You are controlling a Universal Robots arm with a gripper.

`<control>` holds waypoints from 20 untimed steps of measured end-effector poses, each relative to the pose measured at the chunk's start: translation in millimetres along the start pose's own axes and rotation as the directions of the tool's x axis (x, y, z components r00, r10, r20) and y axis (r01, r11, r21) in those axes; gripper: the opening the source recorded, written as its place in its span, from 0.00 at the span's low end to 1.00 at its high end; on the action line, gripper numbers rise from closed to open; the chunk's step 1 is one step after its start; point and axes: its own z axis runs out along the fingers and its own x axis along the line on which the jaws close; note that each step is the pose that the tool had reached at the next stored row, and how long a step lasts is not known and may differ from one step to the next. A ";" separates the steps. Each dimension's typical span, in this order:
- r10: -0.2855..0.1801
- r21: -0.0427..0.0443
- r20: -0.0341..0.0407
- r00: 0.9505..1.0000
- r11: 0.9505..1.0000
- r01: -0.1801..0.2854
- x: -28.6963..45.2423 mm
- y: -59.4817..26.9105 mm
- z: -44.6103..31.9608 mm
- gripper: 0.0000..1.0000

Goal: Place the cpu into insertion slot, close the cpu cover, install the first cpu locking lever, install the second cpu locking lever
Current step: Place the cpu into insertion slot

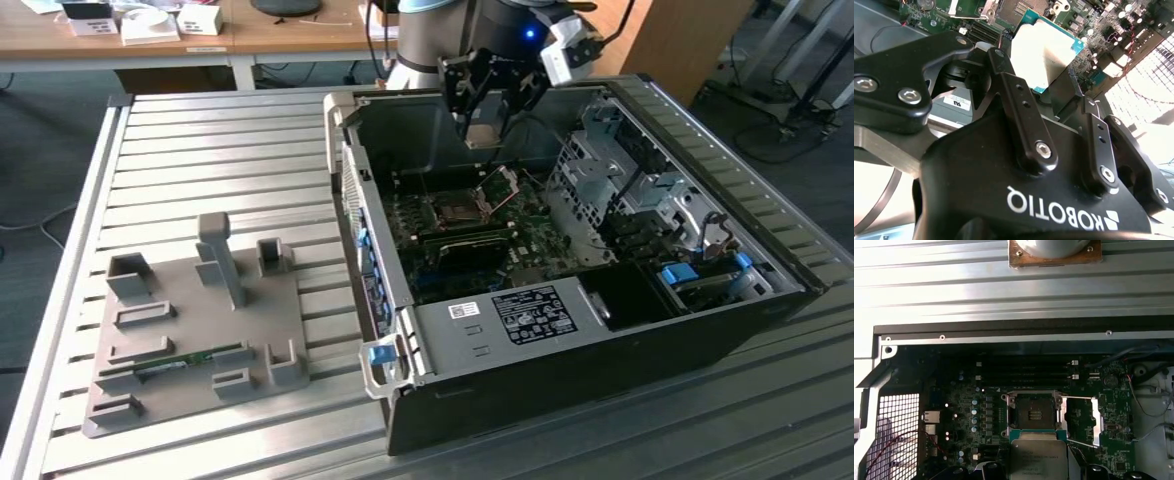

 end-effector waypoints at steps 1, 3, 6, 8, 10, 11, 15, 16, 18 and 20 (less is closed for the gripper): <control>0.000 0.000 0.000 1.000 1.000 0.000 0.0 -0.1 0.8 0.54; 0.000 0.000 0.000 1.000 1.000 0.000 -0.1 -0.3 3.1 0.54; 0.000 0.000 0.000 1.000 1.000 0.000 -0.2 -0.6 7.3 0.54; 0.000 0.000 0.000 1.000 1.000 0.000 -0.2 -0.9 10.5 0.54; 0.000 0.000 0.000 1.000 1.000 0.000 -0.3 -1.2 13.8 0.54; 0.000 0.000 0.000 1.000 1.000 0.000 -0.3 -1.4 15.4 0.54; 0.000 0.000 0.000 1.000 1.000 0.000 -0.4 -1.7 18.5 0.54; 0.000 0.000 0.000 1.000 1.000 0.000 -0.3 -1.7 18.6 0.54; 0.000 -0.003 0.000 1.000 1.000 0.000 -0.4 -1.7 19.7 0.54; 0.000 -0.003 0.000 1.000 1.000 0.000 -0.4 -1.9 21.3 0.54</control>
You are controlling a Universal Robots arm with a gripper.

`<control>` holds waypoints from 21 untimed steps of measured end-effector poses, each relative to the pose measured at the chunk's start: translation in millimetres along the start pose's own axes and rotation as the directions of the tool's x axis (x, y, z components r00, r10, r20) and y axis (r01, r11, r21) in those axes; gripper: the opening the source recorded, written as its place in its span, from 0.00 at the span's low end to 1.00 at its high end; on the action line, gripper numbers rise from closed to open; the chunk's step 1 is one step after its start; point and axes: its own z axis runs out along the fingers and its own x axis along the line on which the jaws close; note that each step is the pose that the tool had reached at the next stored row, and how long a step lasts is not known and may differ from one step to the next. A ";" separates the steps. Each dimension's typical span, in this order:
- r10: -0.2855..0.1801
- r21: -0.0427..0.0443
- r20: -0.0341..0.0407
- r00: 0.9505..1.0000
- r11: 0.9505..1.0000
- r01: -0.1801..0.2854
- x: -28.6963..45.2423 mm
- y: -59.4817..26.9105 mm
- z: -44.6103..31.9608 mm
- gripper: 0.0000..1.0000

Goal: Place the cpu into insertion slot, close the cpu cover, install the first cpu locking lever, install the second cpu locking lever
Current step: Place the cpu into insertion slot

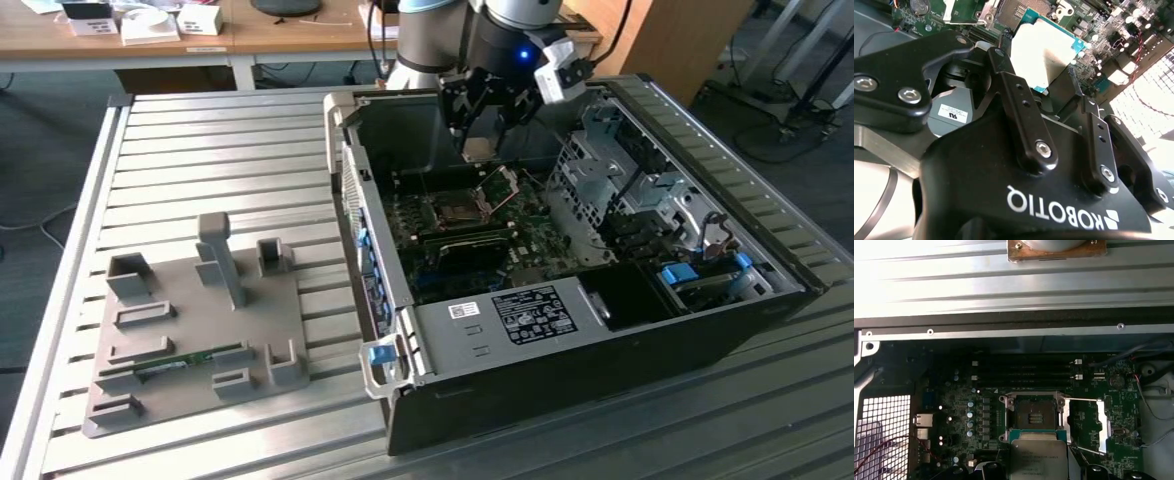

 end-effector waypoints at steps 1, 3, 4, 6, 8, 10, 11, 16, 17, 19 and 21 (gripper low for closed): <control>0.000 0.000 0.000 1.000 1.000 0.000 0.0 0.0 0.5 0.54; 0.000 0.000 0.000 1.000 1.000 0.000 0.0 -0.1 0.8 0.54; 0.000 0.000 0.000 1.000 1.000 0.000 0.0 -0.1 0.9 0.54; 0.000 0.000 0.000 1.000 1.000 0.000 0.0 -0.1 1.1 0.54; 0.000 -0.001 0.000 1.000 1.000 0.000 -0.1 -0.2 2.3 0.54; 0.000 0.000 0.000 1.000 1.000 0.000 -0.1 -0.4 4.1 0.54; 0.000 0.000 0.000 1.000 1.000 0.000 -0.1 -0.5 5.2 0.54; 0.000 0.000 0.000 1.000 1.000 0.000 -0.2 -0.8 8.2 0.54; 0.000 0.000 0.000 1.000 1.000 0.000 -0.2 -0.8 8.3 0.54; 0.000 0.000 0.000 1.000 1.000 0.000 -0.2 -0.8 8.4 0.54; 0.000 0.000 0.000 1.000 1.000 0.000 -0.2 -0.8 8.4 0.54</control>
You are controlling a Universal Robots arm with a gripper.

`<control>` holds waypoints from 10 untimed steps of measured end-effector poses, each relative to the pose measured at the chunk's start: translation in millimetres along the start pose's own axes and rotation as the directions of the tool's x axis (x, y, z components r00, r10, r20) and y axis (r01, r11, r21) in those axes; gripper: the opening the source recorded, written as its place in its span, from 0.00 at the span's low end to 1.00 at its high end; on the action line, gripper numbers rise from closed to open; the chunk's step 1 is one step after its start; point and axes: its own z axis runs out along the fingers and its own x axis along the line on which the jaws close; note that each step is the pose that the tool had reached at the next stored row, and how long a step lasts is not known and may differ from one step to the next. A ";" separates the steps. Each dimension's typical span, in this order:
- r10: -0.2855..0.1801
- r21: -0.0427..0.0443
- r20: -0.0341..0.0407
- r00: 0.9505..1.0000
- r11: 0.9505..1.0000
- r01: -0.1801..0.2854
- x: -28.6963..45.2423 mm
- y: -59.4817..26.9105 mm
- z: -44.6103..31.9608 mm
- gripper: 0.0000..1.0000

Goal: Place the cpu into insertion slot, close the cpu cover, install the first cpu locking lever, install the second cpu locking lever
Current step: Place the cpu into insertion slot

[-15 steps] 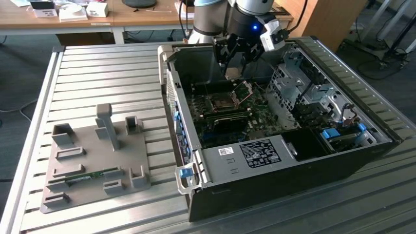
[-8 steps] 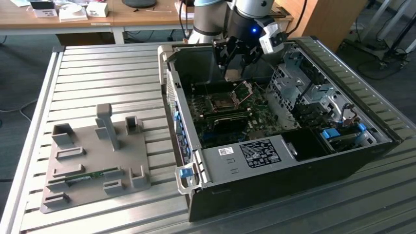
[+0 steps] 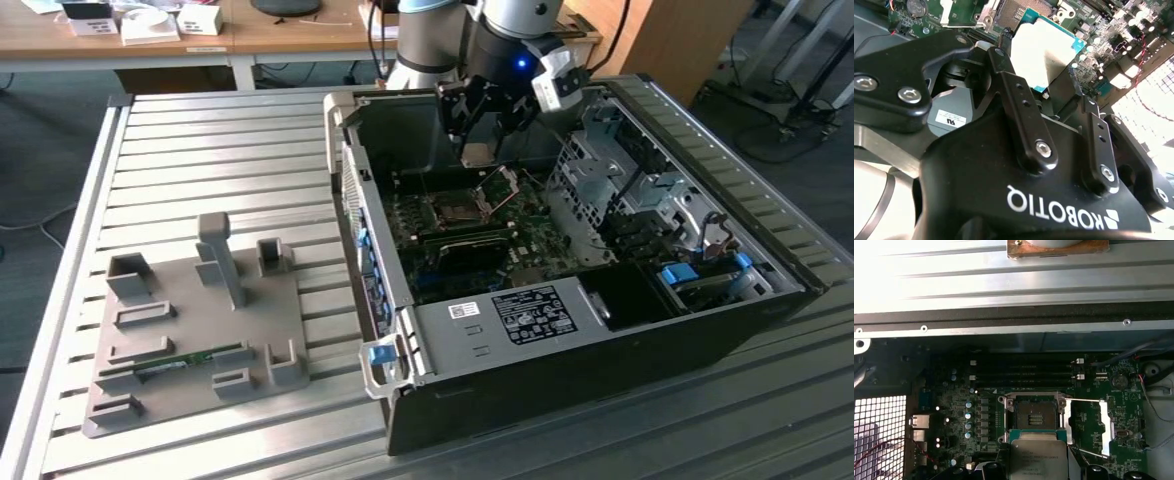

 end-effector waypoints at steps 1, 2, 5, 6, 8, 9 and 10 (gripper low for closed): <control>0.000 0.000 0.000 1.000 1.000 0.000 0.0 0.0 0.0 0.54; 0.000 0.000 0.000 1.000 1.000 0.000 0.0 0.0 0.0 0.54; 0.003 0.000 0.000 1.000 1.000 -0.003 0.0 0.0 0.2 0.54; 0.010 0.000 0.001 1.000 1.000 -0.010 0.0 0.0 0.3 0.54; 0.032 -0.001 0.003 0.999 0.999 -0.032 0.0 -0.1 0.7 0.54; 0.043 -0.001 0.004 0.999 0.999 -0.043 0.0 -0.1 0.9 0.54; 0.053 -0.001 0.005 0.999 0.999 -0.053 0.0 -0.1 1.1 0.54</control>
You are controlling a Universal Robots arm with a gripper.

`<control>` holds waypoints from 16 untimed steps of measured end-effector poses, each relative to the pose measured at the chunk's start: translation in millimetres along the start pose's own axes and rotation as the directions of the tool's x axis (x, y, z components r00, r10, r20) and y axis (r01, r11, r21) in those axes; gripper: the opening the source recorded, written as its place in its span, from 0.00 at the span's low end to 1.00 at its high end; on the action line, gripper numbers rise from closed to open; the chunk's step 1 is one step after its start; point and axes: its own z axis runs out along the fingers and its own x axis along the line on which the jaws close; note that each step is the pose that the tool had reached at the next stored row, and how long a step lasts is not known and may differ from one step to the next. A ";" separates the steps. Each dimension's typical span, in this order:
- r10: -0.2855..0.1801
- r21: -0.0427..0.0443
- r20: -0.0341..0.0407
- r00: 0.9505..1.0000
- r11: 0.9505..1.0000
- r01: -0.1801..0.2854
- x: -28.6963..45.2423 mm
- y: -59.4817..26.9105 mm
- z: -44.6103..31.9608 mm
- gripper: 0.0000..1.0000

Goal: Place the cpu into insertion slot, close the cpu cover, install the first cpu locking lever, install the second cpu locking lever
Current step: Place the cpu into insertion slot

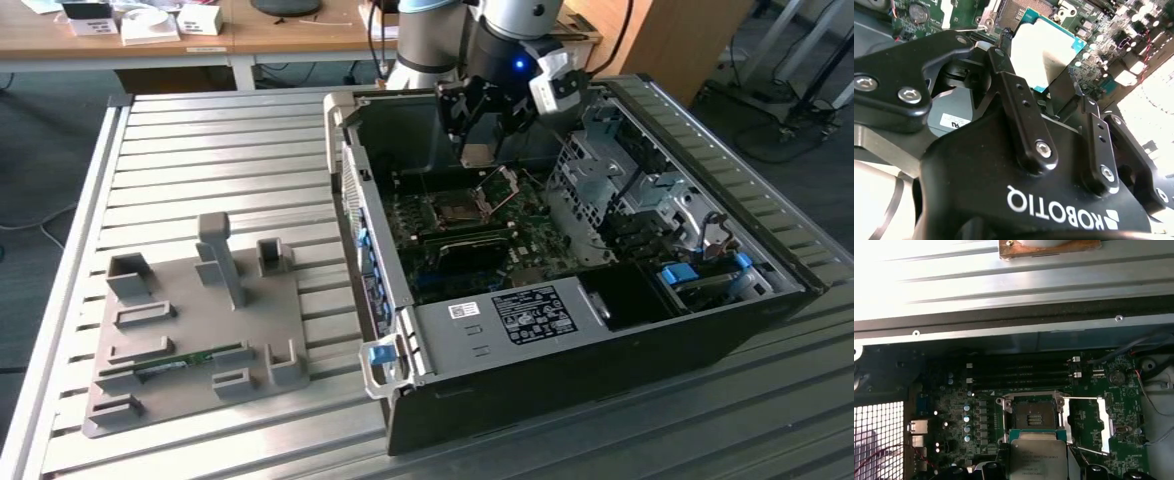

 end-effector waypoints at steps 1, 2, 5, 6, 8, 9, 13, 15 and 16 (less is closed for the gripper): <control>0.009 0.000 0.001 1.000 1.000 -0.009 0.0 0.0 0.1 0.54; 0.013 0.000 0.001 1.000 1.000 -0.013 0.0 0.0 0.1 0.54; 0.014 0.000 0.001 1.000 1.000 -0.014 0.0 0.0 0.1 0.54; 0.014 0.000 0.001 1.000 1.000 -0.014 0.0 0.0 0.1 0.54; 0.017 0.000 0.002 1.000 1.000 -0.017 0.0 0.0 0.2 0.54; 0.024 -0.001 0.002 1.000 1.000 -0.024 0.0 0.0 0.3 0.54; 0.082 -0.002 0.008 0.997 0.997 -0.082 0.0 -0.1 1.1 0.54; 0.111 -0.003 0.010 0.994 0.994 -0.111 0.0 -0.1 1.4 0.54; 0.125 -0.003 0.012 0.992 0.992 -0.125 0.0 -0.2 1.6 0.54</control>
